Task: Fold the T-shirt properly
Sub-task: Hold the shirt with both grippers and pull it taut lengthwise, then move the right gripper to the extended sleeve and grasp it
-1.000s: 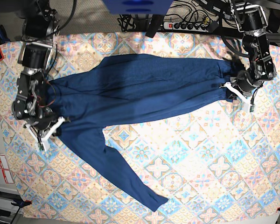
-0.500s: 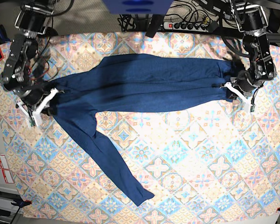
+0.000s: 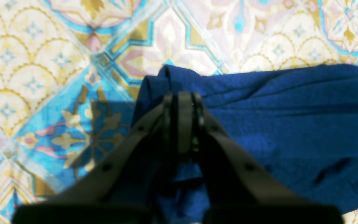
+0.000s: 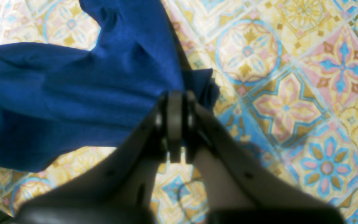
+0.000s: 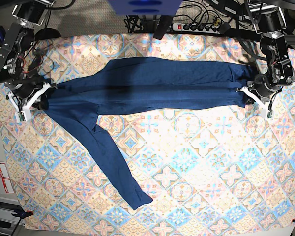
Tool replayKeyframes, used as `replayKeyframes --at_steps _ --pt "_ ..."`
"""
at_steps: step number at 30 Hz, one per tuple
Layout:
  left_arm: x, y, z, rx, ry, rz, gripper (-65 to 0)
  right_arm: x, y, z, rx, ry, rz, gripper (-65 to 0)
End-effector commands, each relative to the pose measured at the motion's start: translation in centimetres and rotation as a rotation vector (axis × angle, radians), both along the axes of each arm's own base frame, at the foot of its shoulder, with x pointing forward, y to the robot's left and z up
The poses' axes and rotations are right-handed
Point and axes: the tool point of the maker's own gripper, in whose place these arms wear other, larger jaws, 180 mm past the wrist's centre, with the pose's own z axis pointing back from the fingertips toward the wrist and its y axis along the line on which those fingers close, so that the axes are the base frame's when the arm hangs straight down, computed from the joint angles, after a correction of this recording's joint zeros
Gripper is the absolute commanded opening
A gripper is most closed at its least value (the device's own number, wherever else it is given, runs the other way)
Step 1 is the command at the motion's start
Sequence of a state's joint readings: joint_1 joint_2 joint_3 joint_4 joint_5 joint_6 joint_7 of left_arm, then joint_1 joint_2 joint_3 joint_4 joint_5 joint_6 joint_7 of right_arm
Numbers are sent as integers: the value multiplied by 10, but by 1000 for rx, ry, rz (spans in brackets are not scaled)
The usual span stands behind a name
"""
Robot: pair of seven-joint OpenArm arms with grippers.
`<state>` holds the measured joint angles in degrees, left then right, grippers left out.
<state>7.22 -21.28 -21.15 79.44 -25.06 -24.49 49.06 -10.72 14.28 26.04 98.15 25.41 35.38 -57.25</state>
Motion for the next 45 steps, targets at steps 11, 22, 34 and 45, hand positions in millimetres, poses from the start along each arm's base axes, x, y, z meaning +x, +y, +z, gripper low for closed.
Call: replayKeyframes --at_steps 11,22,34,45 --pt "-4 17 8 50 -5 -14 -650 5 -6 10 -17 -31 4 -644" --pt "-5 18 7 50 -3 -8 -639 -11 11 -23 -114 100 97 -551" --pt "-5 36 28 2 -99 127 -404 20 0 0 -173 24 71 -407" --pt "1 42 72 -101 -303 285 -405 117 46 20 -78 -60 162 -402"
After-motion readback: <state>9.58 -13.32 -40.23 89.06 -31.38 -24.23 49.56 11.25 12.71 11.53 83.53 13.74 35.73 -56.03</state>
